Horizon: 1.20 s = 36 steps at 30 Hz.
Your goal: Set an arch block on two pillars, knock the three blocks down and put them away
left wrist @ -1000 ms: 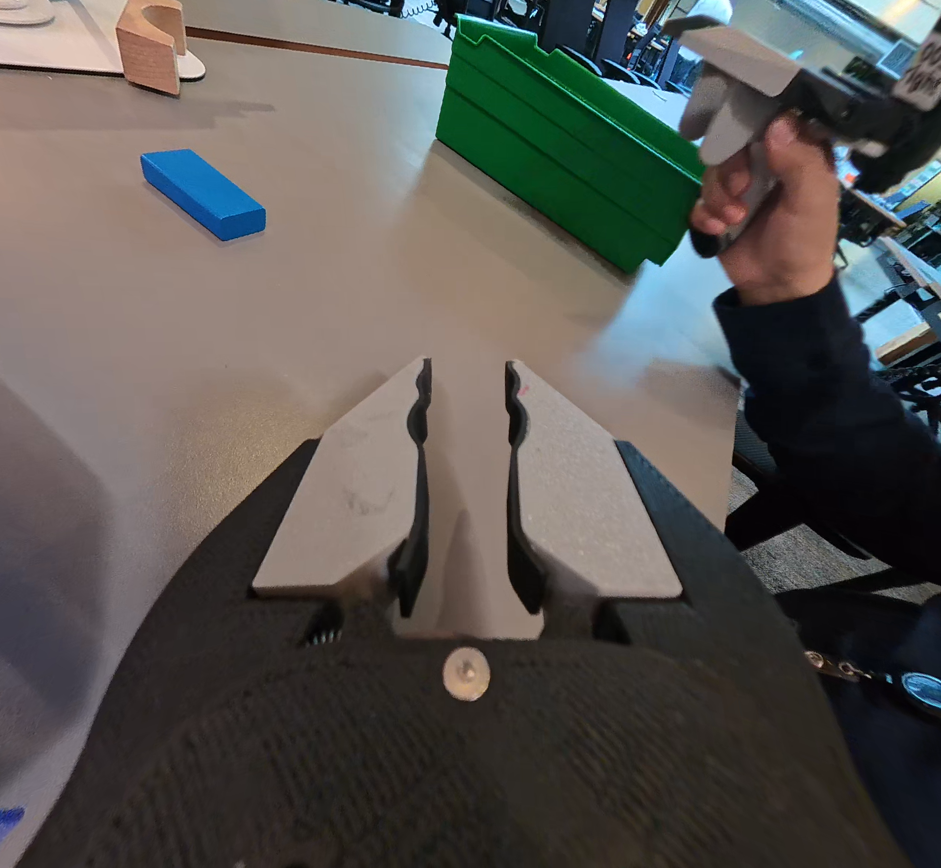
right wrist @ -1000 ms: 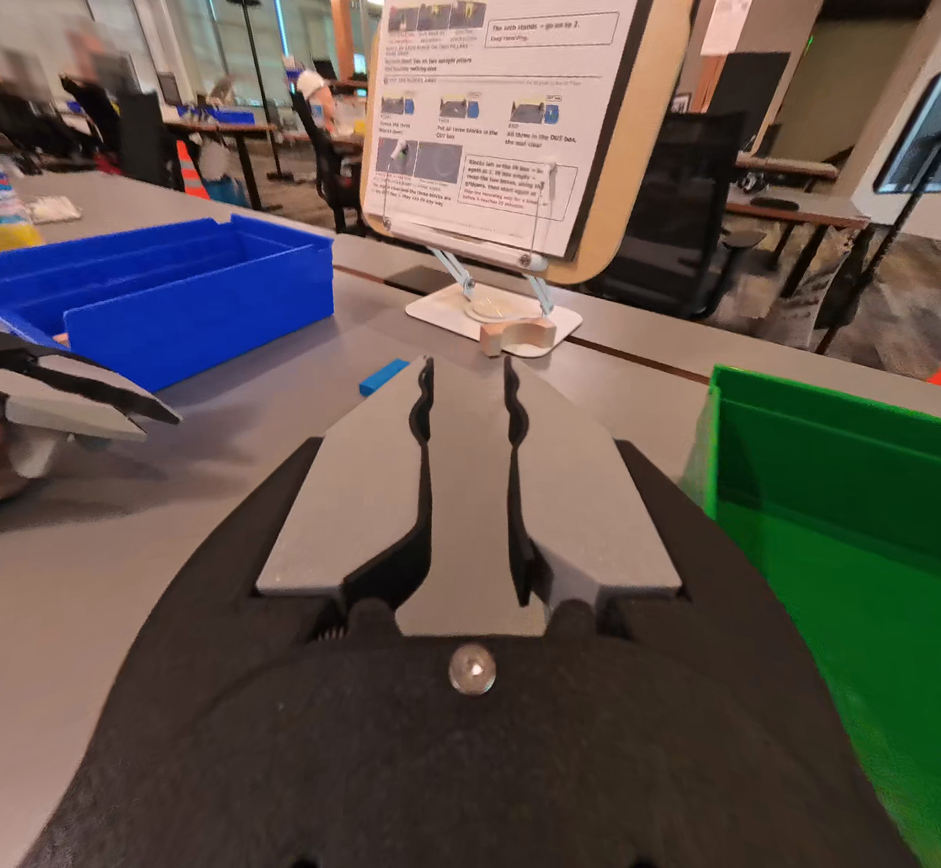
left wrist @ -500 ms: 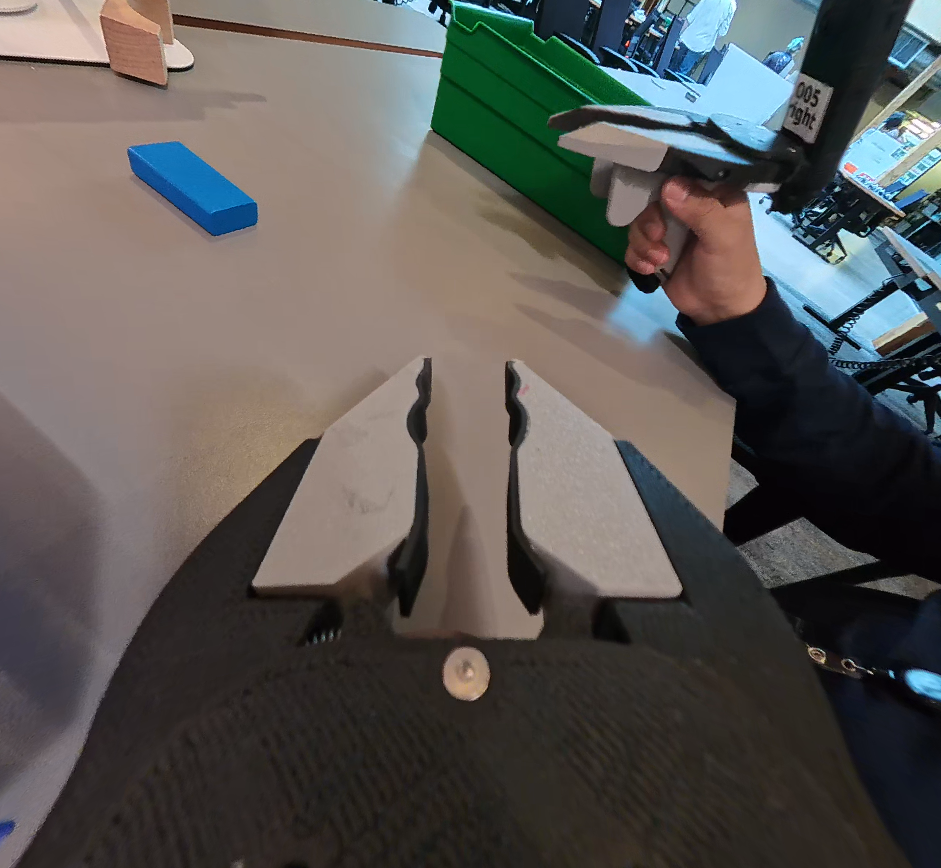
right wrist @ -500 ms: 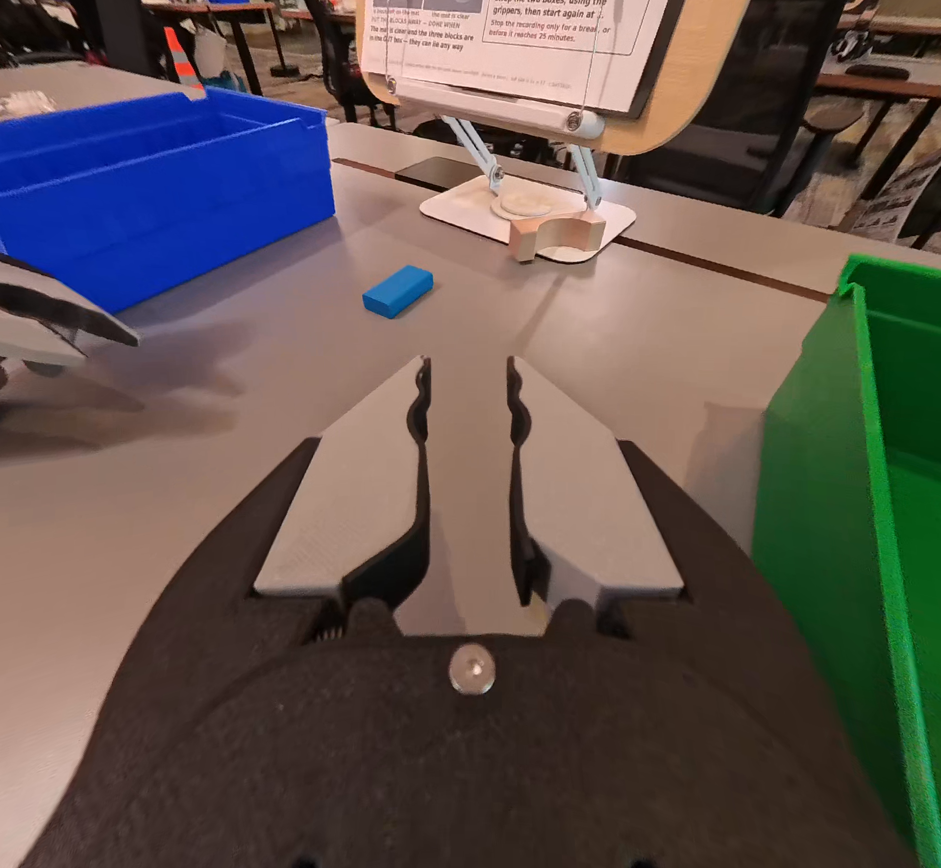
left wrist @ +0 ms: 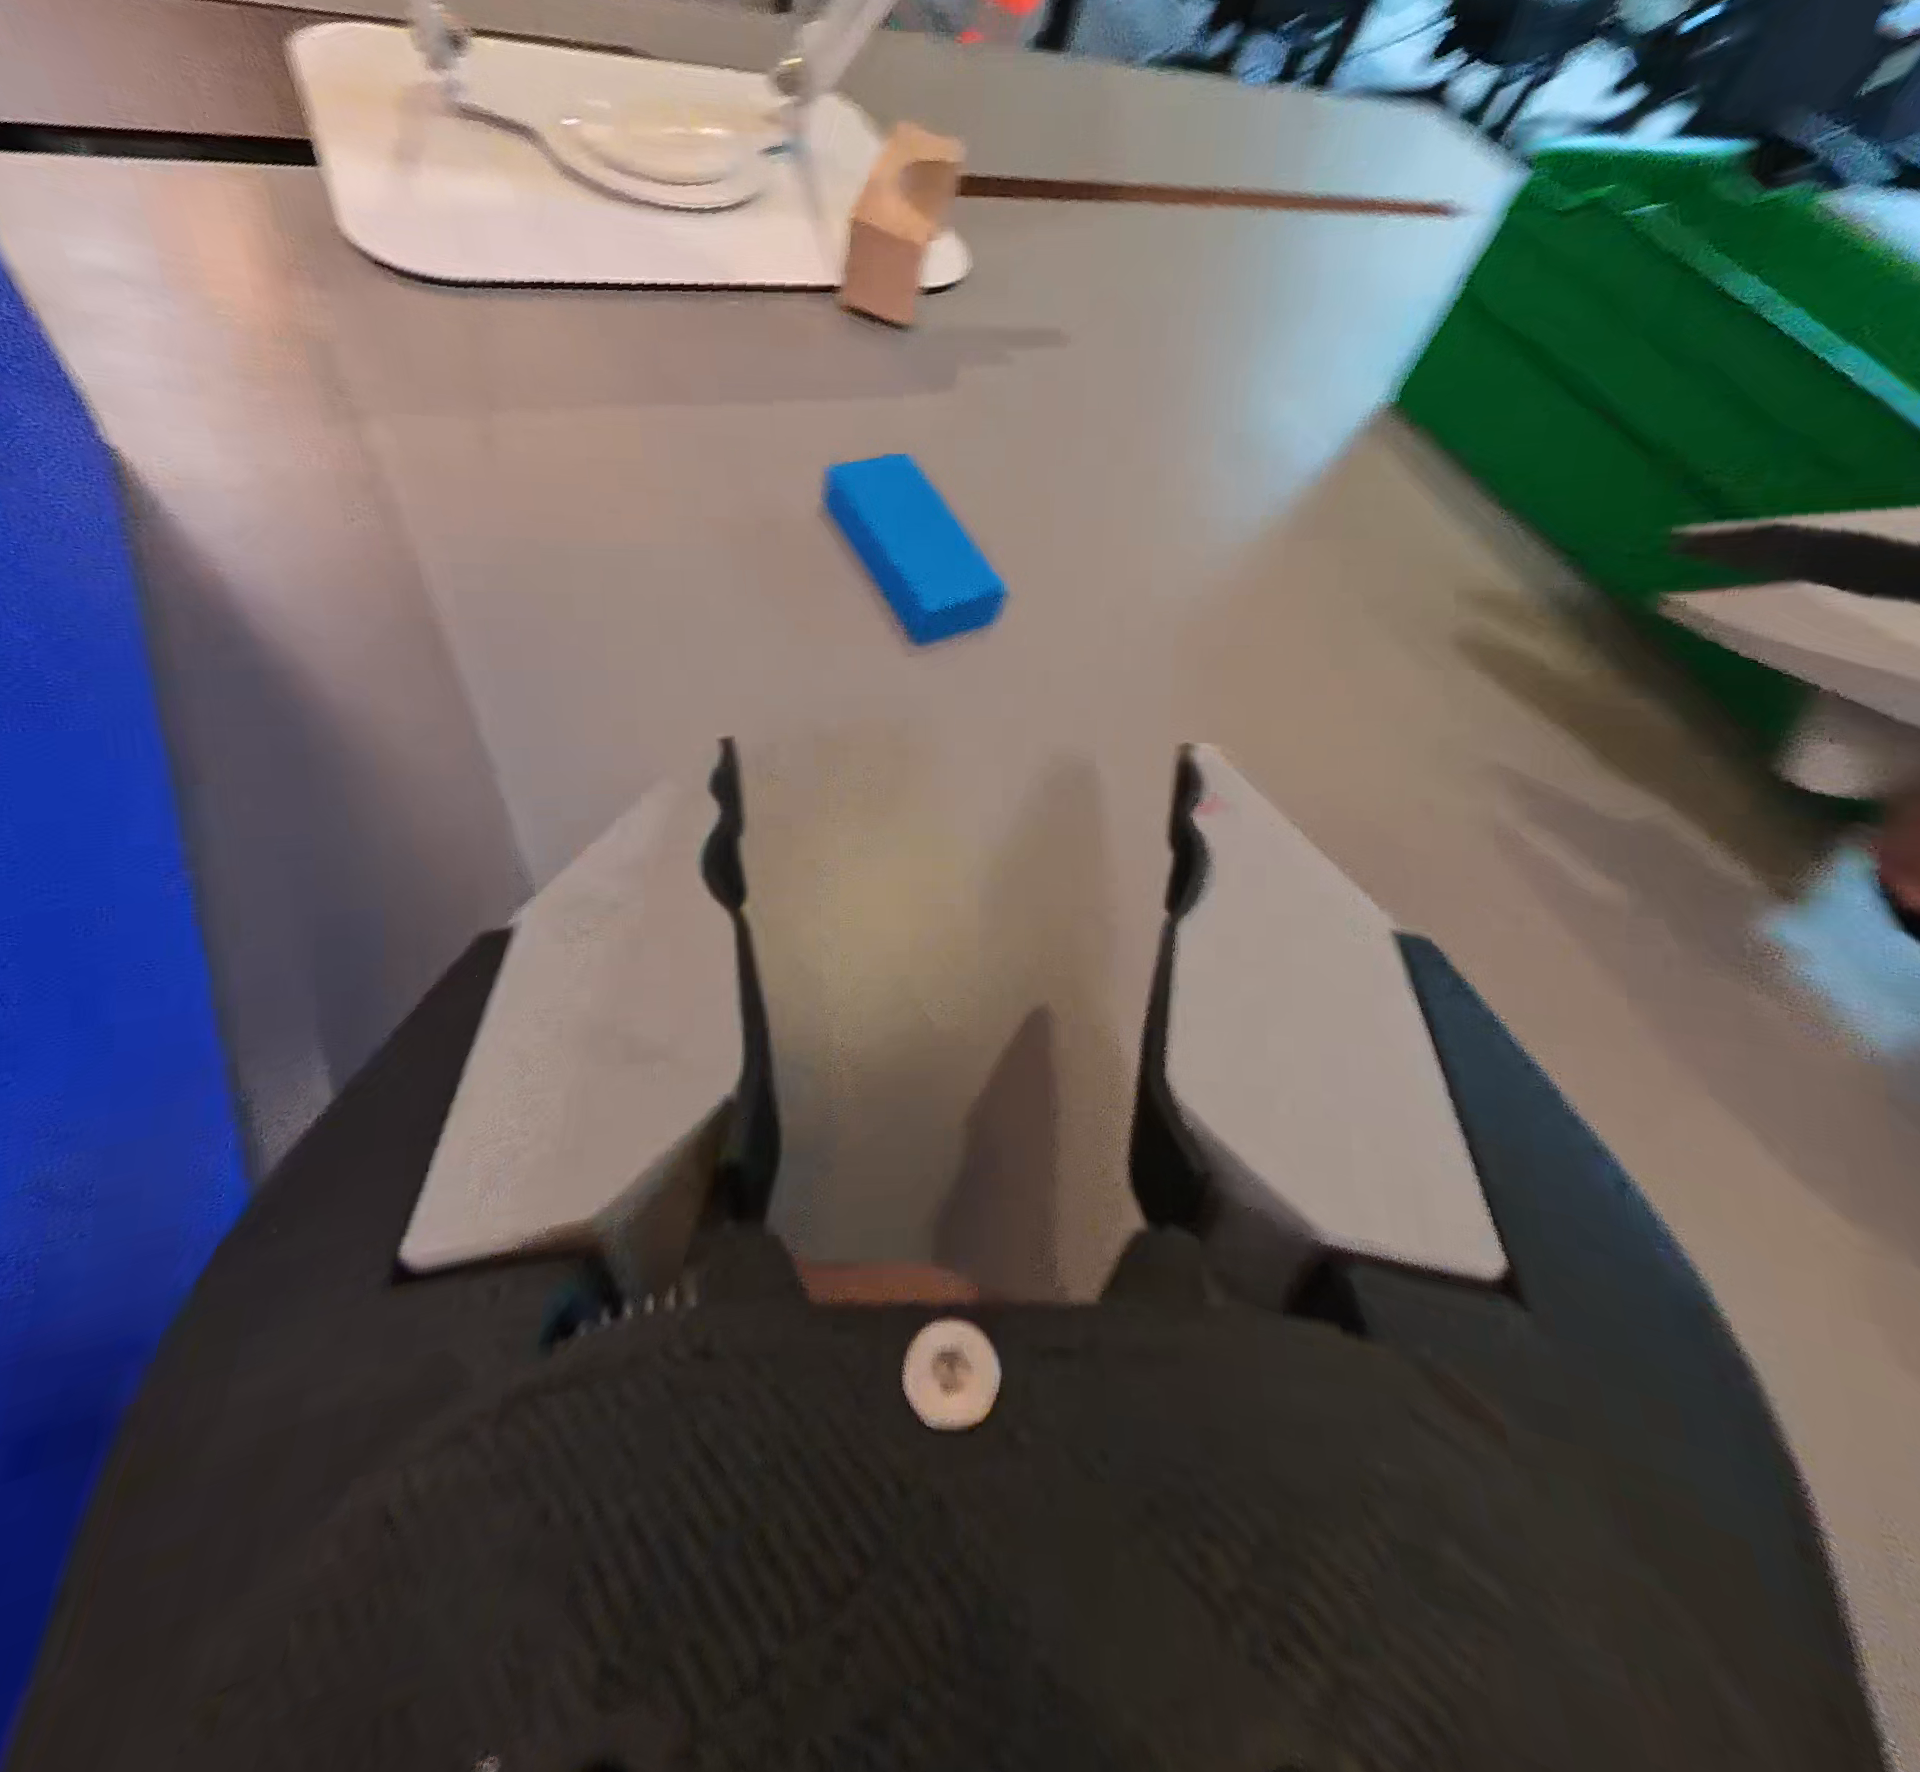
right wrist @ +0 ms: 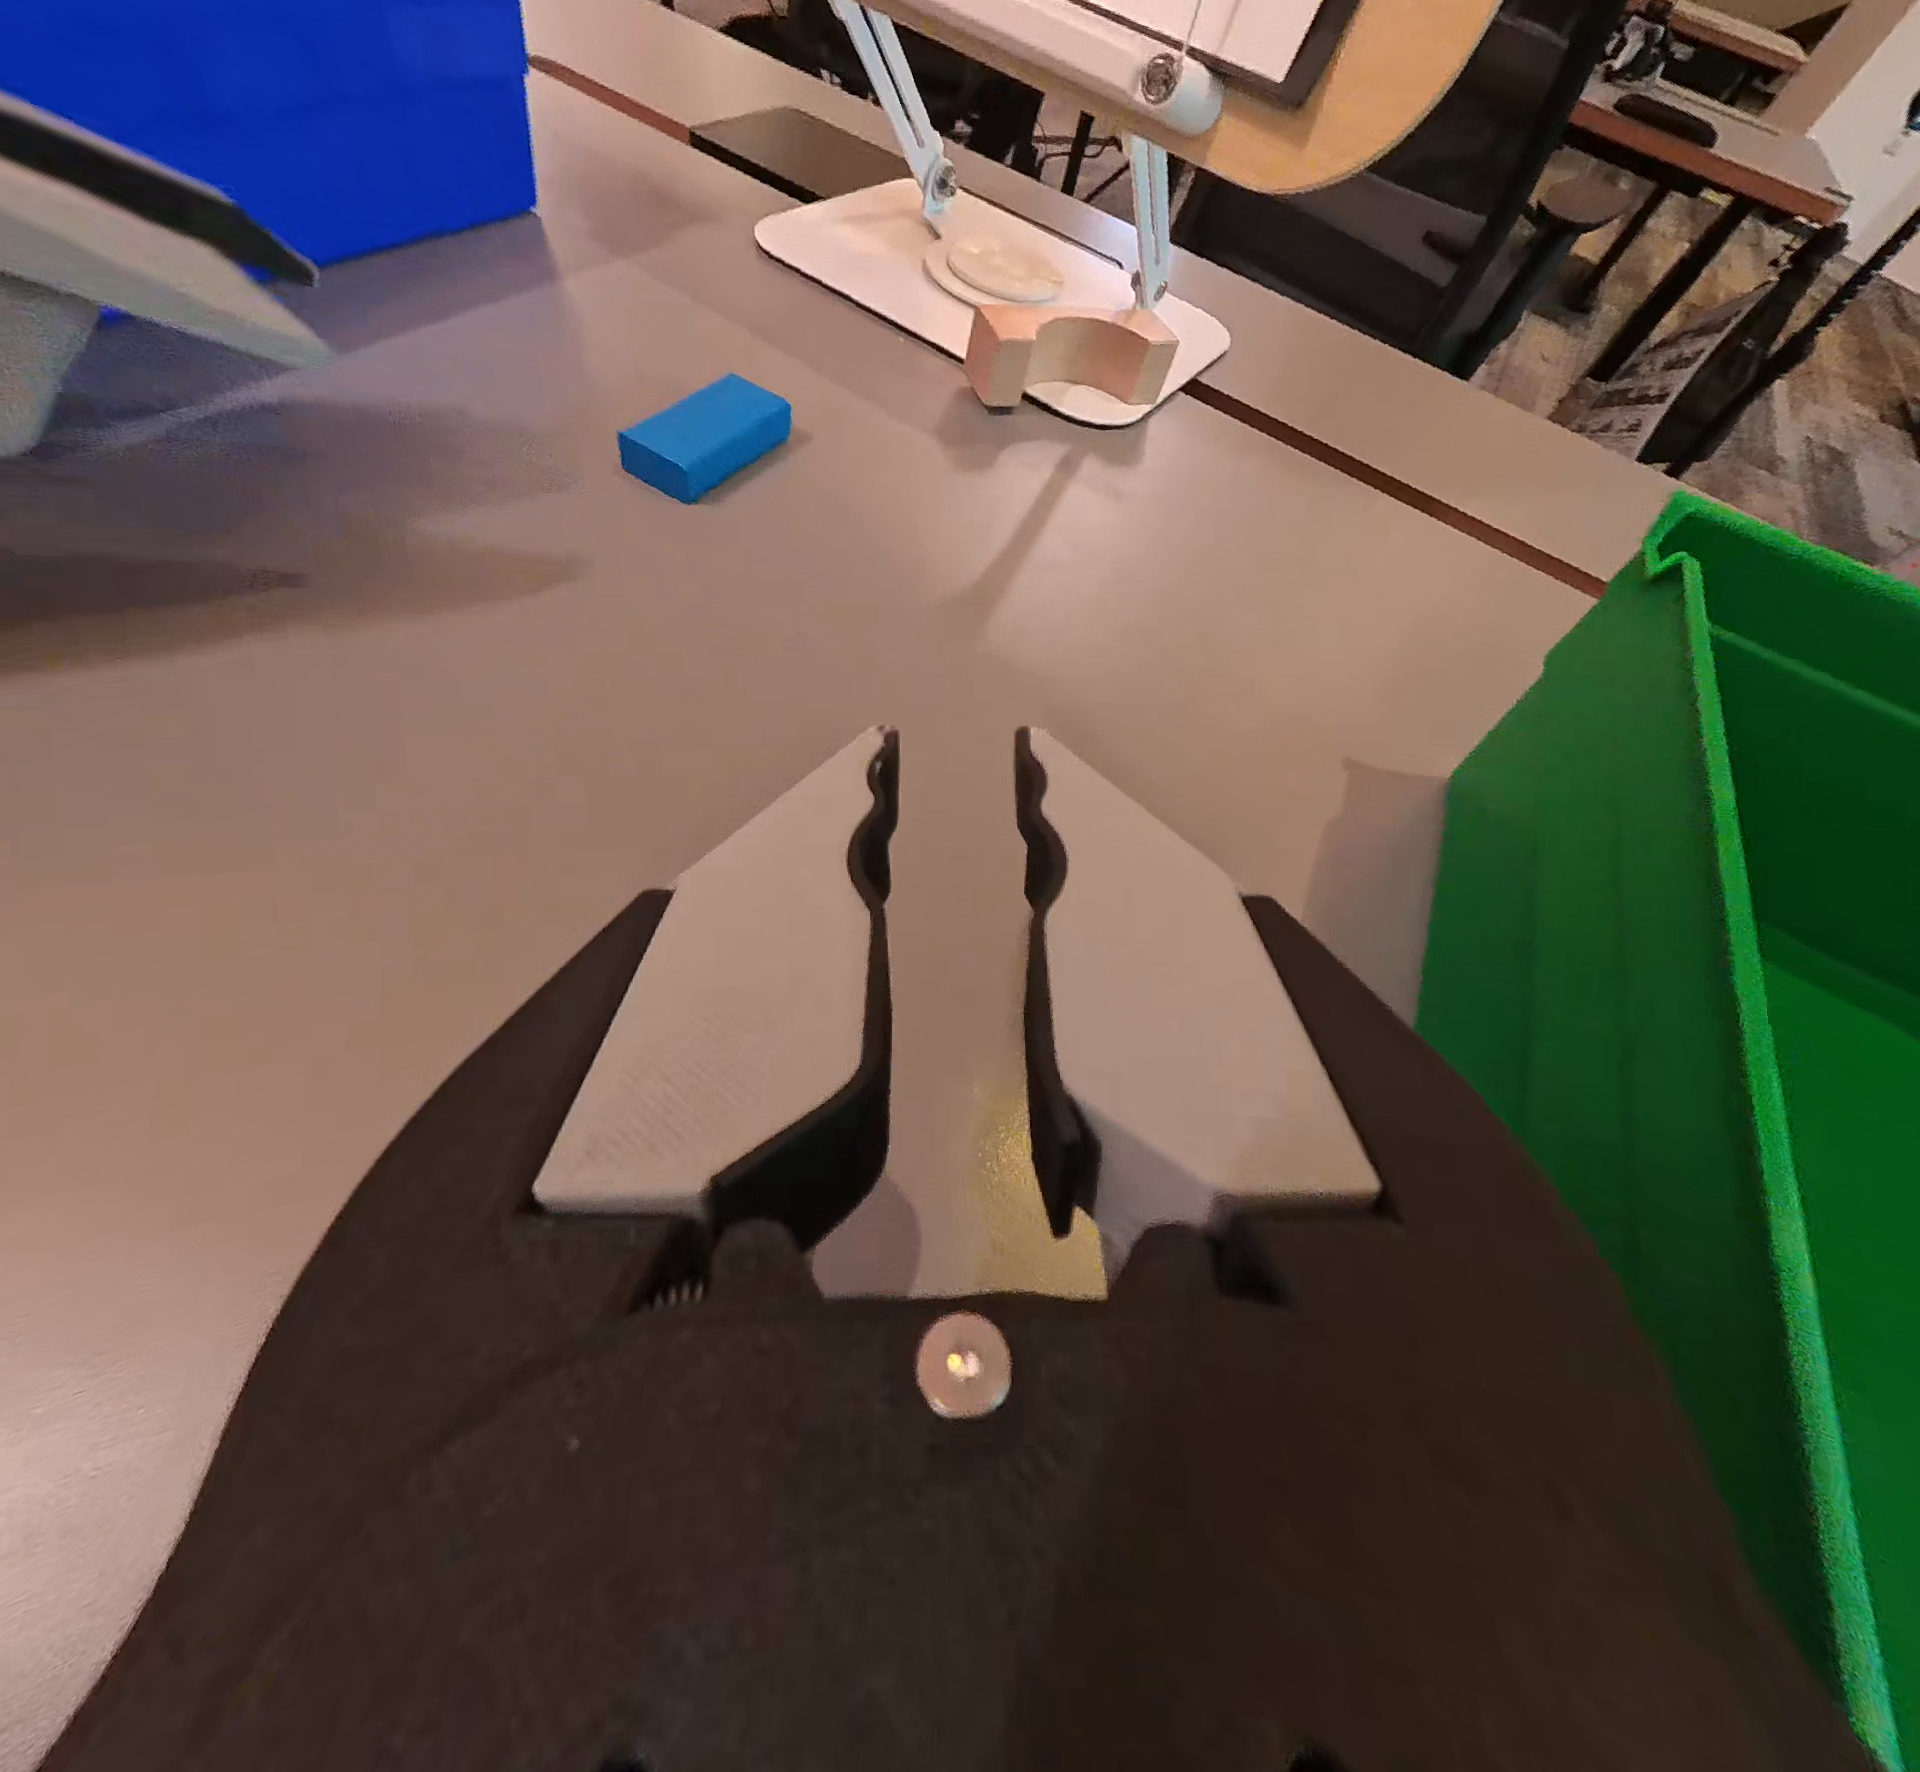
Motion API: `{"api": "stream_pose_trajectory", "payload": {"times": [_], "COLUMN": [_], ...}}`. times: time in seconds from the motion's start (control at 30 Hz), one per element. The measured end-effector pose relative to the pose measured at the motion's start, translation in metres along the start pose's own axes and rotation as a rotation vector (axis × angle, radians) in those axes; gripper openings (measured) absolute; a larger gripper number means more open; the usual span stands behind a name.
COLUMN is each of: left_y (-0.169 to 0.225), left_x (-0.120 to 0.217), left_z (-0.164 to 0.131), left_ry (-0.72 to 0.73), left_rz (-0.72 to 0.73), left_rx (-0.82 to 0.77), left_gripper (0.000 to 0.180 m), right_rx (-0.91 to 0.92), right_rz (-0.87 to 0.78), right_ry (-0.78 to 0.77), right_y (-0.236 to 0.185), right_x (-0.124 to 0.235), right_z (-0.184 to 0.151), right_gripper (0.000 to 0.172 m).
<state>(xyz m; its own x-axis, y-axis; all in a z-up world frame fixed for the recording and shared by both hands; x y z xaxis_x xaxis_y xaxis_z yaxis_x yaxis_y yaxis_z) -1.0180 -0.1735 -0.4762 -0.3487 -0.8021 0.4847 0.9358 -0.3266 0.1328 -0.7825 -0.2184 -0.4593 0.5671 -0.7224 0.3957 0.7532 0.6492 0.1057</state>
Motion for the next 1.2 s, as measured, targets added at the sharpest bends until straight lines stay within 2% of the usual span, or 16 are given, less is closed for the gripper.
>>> {"api": "stream_pose_trajectory", "payload": {"times": [0.03,0.13,0.27,0.5,0.6,0.63,0.67,0.83,0.93,1.0,1.03,1.1,1.2], "left_y": [0.000,0.003,0.018,0.016,0.012,0.016,0.019,0.028,0.037,0.056,0.067,0.079,0.110], "left_x": [-0.010,-0.035,-0.058,-0.104,-0.116,-0.117,-0.116,-0.102,-0.086,-0.072,-0.063,-0.051,-0.027], "left_z": [0.004,0.007,0.003,0.006,0.010,0.011,0.010,0.003,0.007,0.015,0.017,0.019,0.022], "left_ry": [-0.021,-0.063,-0.135,-0.218,-0.223,-0.217,-0.212,-0.189,-0.103,0.023,0.103,0.213,0.432], "left_rz": [0.034,0.082,0.045,0.165,0.224,0.206,0.188,0.139,0.076,-0.030,-0.073,-0.046,-0.092], "left_rx": [-0.018,-0.038,-0.029,-0.125,-0.181,-0.205,-0.225,-0.309,-0.325,-0.390,-0.460,-0.627,-0.829], "left_gripper": [0.088,0.087,0.087,0.085,0.076,0.064,0.031,0.030,0.029,0.030,0.029,0.030,0.030], "right_rx": [0.001,-0.003,-0.012,0.018,0.015,0.011,0.007,-0.010,-0.008,-0.006,-0.009,-0.026,-0.103], "right_rz": [-0.004,-0.001,0.008,-0.002,-0.004,-0.004,-0.004,0.007,0.010,0.017,0.030,0.096,0.227], "right_ry": [0.000,0.012,0.019,0.017,0.024,0.029,0.037,0.064,0.058,0.063,0.077,0.123,0.206], "right_y": [0.000,0.000,0.000,-0.003,-0.002,-0.001,-0.001,0.000,-0.001,-0.002,-0.004,-0.011,-0.023], "right_x": [0.000,0.000,0.000,0.000,0.002,0.003,0.004,0.007,0.006,0.006,0.007,0.007,0.009], "right_z": [0.000,0.002,0.003,0.004,0.003,0.004,0.004,0.007,0.006,0.007,0.008,0.014,0.022], "right_gripper": [0.019,0.018,0.018,0.017,0.017,0.017,0.017,0.017,0.017,0.017,0.018,0.022,0.026]}}
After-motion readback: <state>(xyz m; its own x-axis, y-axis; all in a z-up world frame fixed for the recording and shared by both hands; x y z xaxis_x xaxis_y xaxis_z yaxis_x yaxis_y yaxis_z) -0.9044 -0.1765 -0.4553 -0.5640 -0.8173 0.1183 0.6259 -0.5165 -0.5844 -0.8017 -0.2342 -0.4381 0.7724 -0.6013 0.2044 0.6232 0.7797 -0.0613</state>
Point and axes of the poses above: each gripper's, where its closed fingertips meet, x back along the fingers, z out of its top, y = z × x across the jaws, the point moved 3 cm from there along x, back along the fingers, and after that the axes turned 13 degrees about z, right-handed, at the moved point
